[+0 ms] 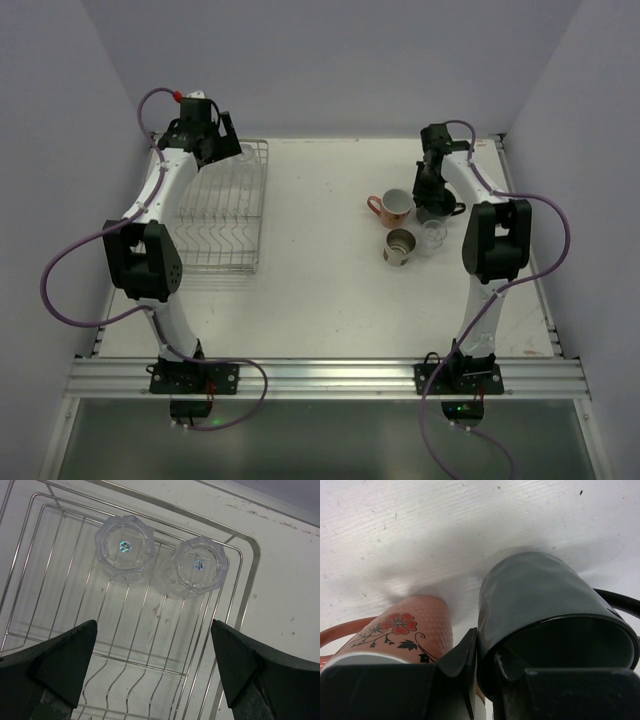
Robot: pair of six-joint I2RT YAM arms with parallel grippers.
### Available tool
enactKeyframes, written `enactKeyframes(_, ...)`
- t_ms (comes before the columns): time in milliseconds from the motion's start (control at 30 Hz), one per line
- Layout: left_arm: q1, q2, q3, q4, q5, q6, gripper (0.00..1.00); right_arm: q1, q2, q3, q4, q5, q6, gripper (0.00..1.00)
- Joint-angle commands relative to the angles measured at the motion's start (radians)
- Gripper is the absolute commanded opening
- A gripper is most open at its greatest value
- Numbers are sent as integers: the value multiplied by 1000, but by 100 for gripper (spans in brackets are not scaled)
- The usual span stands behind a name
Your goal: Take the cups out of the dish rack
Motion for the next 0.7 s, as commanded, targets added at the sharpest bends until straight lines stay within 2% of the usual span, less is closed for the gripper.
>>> enactKeyframes(0,7,-28,33,11,3,1,100,2,-16,50,-1,36,-4,16)
enactKeyframes(400,7,-63,-13,31,2,4,100,4,-36,50,2,30,-1,38)
enactKeyframes(667,7,-90,-46,39,-11,10,100,15,-109,24,-6,33,7,42)
